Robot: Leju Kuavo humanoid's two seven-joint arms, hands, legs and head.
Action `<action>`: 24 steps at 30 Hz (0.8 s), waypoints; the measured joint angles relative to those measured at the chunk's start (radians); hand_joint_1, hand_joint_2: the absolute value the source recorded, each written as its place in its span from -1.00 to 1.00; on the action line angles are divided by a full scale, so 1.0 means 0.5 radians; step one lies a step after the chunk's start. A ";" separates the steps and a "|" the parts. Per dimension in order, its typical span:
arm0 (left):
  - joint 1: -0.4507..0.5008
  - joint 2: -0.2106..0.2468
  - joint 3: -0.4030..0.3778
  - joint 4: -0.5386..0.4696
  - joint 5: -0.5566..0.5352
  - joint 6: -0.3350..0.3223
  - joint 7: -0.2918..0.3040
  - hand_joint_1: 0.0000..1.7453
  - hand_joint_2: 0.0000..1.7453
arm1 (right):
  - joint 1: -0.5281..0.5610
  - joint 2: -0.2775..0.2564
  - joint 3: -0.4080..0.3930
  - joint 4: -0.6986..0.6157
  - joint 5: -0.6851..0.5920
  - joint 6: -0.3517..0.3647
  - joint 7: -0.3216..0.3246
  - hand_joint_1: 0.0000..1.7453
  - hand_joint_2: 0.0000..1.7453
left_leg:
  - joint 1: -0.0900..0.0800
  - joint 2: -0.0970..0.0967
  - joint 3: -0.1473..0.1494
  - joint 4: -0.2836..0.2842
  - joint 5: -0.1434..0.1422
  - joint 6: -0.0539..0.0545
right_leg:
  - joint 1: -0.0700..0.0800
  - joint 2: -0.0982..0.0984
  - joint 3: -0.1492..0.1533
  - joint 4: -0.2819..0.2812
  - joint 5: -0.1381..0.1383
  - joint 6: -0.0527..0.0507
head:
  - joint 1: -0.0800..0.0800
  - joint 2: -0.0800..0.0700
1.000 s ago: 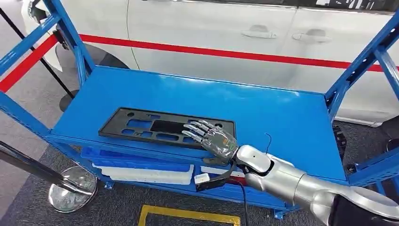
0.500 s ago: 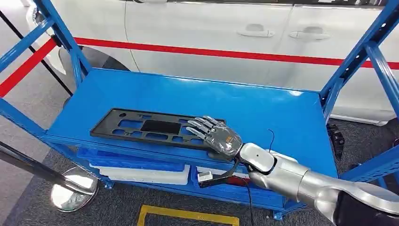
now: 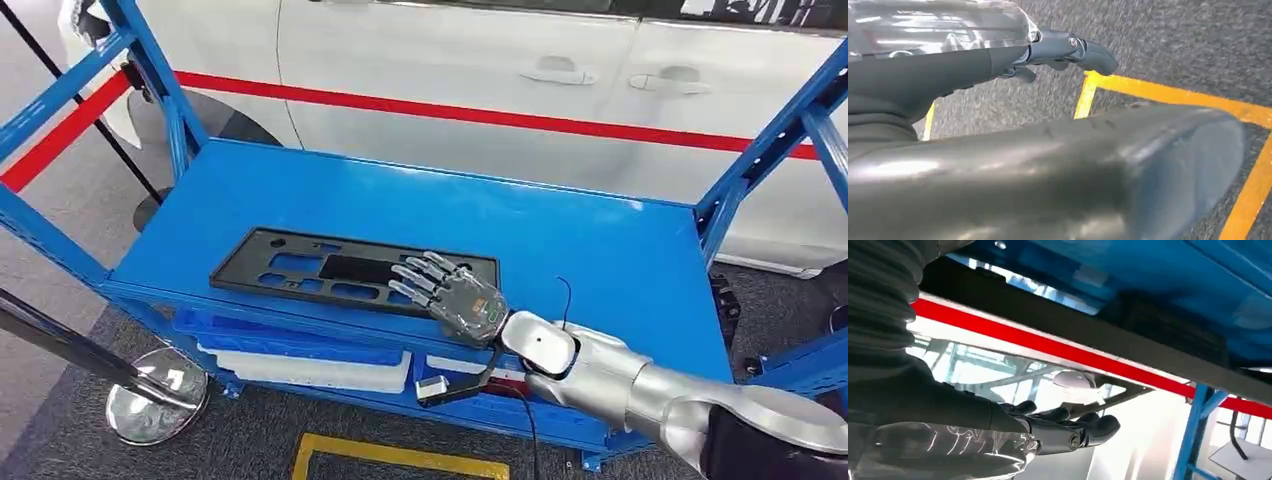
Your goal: Take the parts from the cabinet and place them on the table.
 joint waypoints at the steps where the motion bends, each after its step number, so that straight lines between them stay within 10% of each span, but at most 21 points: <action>1: -0.001 -0.002 0.000 0.000 0.000 -0.001 -0.001 -1.00 -1.00 | -0.004 0.000 0.000 0.005 0.019 0.009 0.013 -1.00 1.00 | 0.002 0.000 0.003 0.008 -0.007 -0.008 | 0.000 -0.013 0.086 -0.194 0.101 -0.007 | 0.000 0.000; 3: -0.002 -0.004 0.000 0.000 0.000 -0.001 -0.005 -1.00 -1.00 | -0.010 0.002 0.008 0.014 0.062 0.040 0.045 -0.84 1.00 | -0.017 0.010 -0.011 0.025 -0.021 -0.032 | 0.035 -0.103 0.159 -0.362 0.108 -0.020 | 0.001 0.000; 4: 0.001 -0.003 0.000 0.000 0.000 -0.002 -0.008 -1.00 -1.00 | -0.013 0.003 0.014 0.016 0.083 0.062 0.060 0.48 1.00 | -0.017 0.009 -0.032 0.024 -0.016 -0.044 | 0.034 -0.098 0.166 -0.382 0.084 -0.031 | 0.000 0.000; 5: 0.005 -0.003 0.000 0.000 -0.001 -0.002 -0.008 -1.00 -1.00 | -0.010 0.003 0.021 0.019 0.094 0.087 0.074 0.58 1.00 | -0.018 0.017 -0.036 0.017 -0.014 -0.054 | 0.041 -0.089 0.161 -0.382 0.087 -0.036 | 0.000 0.000; 8: -0.001 0.000 0.000 0.000 0.000 -0.004 -0.018 -1.00 -1.00 | -0.011 0.003 0.041 0.031 0.128 0.174 0.118 0.60 1.00 | -0.006 0.036 -0.026 0.057 -0.053 -0.091 | 0.026 -0.097 0.172 -0.409 0.104 -0.075 | 0.000 0.000; 12: -0.002 -0.001 -0.001 0.000 -0.003 -0.008 -0.026 -1.00 -1.00 | -0.002 -0.002 0.063 0.056 0.157 0.229 0.150 0.78 1.00 | -0.009 0.070 -0.287 0.614 -0.352 -0.130 | 0.034 -0.101 0.171 -0.409 0.102 -0.096 | 0.000 0.000; 14: 0.003 0.002 -0.001 0.000 -0.004 -0.009 -0.026 -1.00 -1.00 | 0.004 -0.002 0.076 0.064 0.163 0.243 0.166 0.72 1.00 | -0.009 0.070 -0.277 0.585 -0.289 -0.132 | 0.034 -0.098 0.174 -0.408 0.101 -0.096 | 0.000 0.000; 17: -0.002 0.005 -0.001 0.000 -0.005 -0.011 -0.033 -1.00 -1.00 | -0.003 0.002 0.080 0.071 0.163 0.253 0.183 0.72 1.00 | -0.008 0.033 -0.019 0.075 -0.049 -0.113 | 0.031 -0.089 0.188 -0.405 0.092 -0.081 | 0.000 0.000; 18: -0.001 0.005 -0.001 0.000 -0.005 -0.012 -0.034 -1.00 -1.00 | -0.005 0.002 0.081 0.071 0.164 0.253 0.189 0.72 1.00 | -0.017 -0.011 -0.003 0.025 -0.041 -0.090 | 0.040 -0.077 0.193 -0.395 0.085 -0.067 | 0.000 0.000; 22: 0.006 0.004 -0.002 0.000 -0.005 -0.012 -0.037 -1.00 -1.00 | -0.022 0.002 0.079 0.085 0.164 0.256 0.196 0.84 1.00 | -0.024 0.019 -0.003 0.000 -0.018 -0.025 | 0.044 -0.073 0.206 -0.412 0.090 -0.021 | 0.000 0.000; 24: -0.004 0.003 -0.002 0.000 -0.006 -0.015 -0.040 -1.00 -1.00 | -0.022 0.003 0.079 0.093 0.166 0.255 0.202 0.84 1.00 | -0.001 0.016 0.020 -0.018 0.004 0.003 | 0.032 -0.033 0.166 -0.320 0.005 -0.017 | 0.000 0.000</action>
